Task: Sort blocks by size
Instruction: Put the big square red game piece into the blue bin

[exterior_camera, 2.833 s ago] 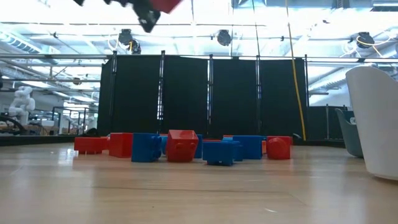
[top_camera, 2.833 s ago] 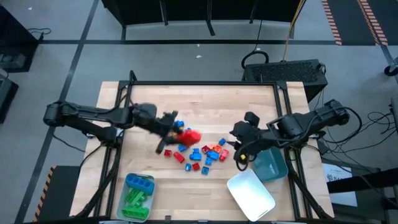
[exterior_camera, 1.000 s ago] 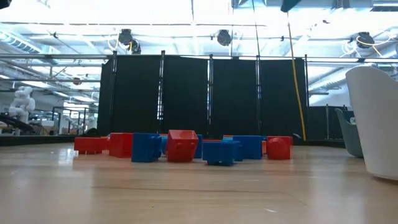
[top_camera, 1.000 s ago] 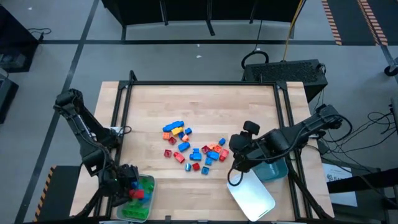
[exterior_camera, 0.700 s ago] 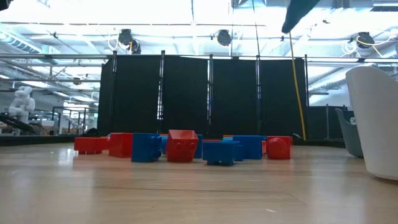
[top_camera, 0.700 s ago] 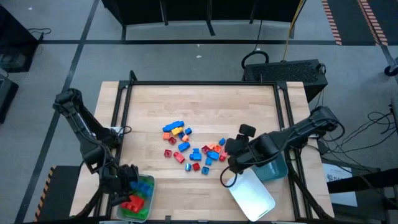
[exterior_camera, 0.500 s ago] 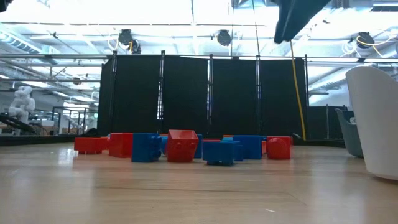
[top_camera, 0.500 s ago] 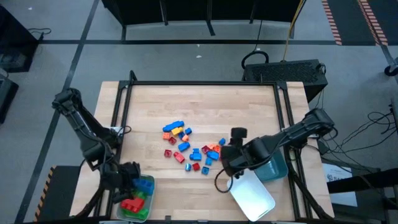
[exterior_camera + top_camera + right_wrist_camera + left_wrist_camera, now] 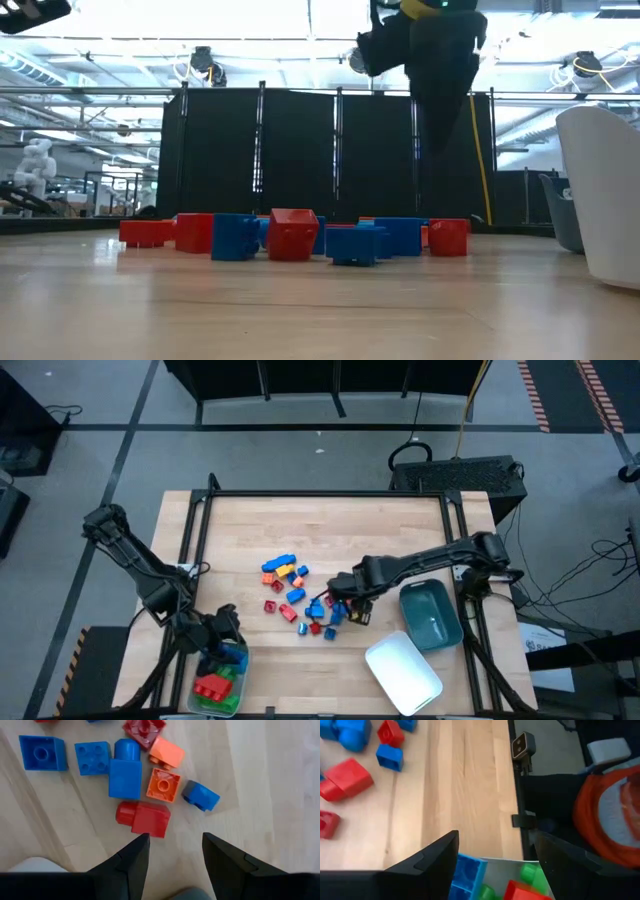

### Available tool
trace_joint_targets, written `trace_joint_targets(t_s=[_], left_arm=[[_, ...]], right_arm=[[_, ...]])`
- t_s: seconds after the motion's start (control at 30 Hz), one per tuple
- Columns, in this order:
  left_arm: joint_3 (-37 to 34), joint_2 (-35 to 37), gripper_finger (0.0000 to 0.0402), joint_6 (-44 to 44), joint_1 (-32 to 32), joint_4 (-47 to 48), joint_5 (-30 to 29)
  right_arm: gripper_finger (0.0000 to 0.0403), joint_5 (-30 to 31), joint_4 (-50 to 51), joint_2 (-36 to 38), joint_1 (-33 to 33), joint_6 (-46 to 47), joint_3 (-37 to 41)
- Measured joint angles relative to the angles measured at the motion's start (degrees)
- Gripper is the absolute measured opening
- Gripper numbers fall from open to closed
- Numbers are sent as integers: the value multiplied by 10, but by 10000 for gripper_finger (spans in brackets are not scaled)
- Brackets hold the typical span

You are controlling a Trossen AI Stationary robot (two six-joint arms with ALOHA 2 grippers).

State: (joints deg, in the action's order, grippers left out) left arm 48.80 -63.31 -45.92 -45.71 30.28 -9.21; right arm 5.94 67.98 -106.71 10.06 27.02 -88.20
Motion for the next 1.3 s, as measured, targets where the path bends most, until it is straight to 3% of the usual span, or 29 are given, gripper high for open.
trace_joint_targets(t_s=[0.3, 0.47, 0.73, 0.87, 1.07, 1.3], left_arm=[[0, 0, 261, 30, 0, 1, -12], [0, 0, 261, 46, 0, 2, -34], [0, 0, 261, 49, 0, 2, -46], [0, 0, 261, 48, 0, 2, -47], [0, 0, 261, 60, 0, 2, -59], [0, 0, 261, 62, 0, 2, -79]], right_arm=[[208, -40, -19, -52, 26, -204, 0], [228, -1, -18, -65, 39, -309, 0], [222, 1, -19, -65, 28, -380, 1], [213, 0, -35, -62, 23, -406, 38], [205, 6, -92, -54, 24, -414, 94], [203, 0, -154, -52, 24, -432, 102]])
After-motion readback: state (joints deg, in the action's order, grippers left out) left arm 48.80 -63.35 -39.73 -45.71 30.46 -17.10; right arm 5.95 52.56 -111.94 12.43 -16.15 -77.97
